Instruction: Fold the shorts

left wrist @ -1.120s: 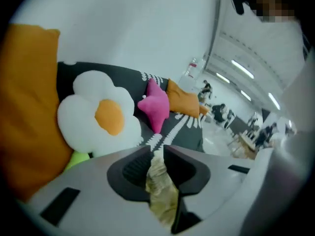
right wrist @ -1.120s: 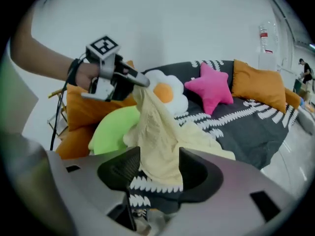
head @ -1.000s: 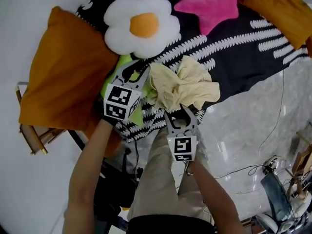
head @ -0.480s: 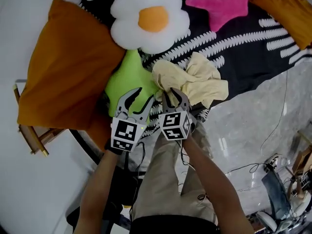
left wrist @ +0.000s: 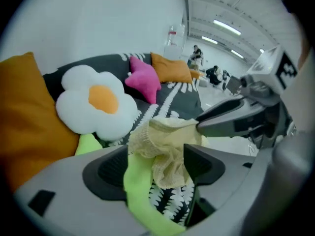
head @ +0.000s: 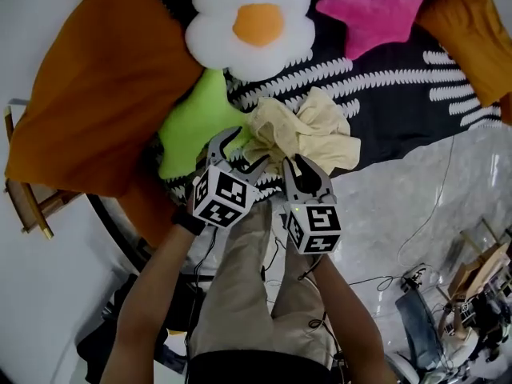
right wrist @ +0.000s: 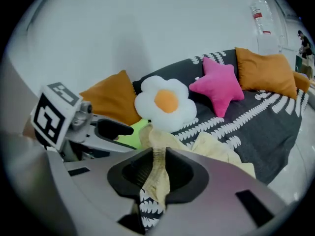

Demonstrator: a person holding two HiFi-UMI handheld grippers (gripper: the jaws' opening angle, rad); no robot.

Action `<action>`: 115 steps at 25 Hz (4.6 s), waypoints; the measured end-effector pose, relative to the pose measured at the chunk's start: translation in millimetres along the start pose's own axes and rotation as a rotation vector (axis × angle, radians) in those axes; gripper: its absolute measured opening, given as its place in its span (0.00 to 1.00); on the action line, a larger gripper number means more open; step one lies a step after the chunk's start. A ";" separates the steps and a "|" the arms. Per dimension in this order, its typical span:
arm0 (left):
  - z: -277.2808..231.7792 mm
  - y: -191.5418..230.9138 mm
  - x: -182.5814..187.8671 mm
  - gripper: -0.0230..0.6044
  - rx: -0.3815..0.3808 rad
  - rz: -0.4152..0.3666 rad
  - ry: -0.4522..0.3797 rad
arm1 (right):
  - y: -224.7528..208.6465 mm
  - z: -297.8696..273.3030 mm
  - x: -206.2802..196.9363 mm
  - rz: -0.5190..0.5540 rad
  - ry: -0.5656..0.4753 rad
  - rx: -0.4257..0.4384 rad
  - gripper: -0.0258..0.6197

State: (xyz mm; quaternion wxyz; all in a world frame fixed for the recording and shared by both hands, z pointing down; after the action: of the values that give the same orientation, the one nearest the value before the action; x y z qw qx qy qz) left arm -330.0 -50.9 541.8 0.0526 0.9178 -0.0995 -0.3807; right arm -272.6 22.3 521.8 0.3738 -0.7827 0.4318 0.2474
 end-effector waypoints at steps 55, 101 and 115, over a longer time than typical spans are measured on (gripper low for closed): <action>-238.1 -172.8 627.9 0.17 -0.179 -0.664 0.040 | -455.5 335.8 414.4 0.347 0.180 -0.450 0.30; 5.1 45.2 143.8 0.77 -0.191 -0.898 0.426 | -160.8 207.8 33.6 0.432 0.386 0.009 0.73; 10.1 -105.3 -10.5 0.76 -0.066 -0.311 0.336 | -273.9 163.9 -34.1 1.129 0.414 0.159 0.61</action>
State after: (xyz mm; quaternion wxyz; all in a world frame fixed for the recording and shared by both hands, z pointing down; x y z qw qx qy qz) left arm -329.4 53.8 523.8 0.0389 0.9704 0.0658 -0.2292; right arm -64.6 265.2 549.8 0.1503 -0.4342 0.8612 0.2174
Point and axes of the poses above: the fingertips, and each gripper's own axes: z backward along the fingers, y to its left, x out of its top, the point moved 2 cm from there along z, backward along the fingers, and after that the axes turned 13 degrees about -y, right-handed, at the moved point
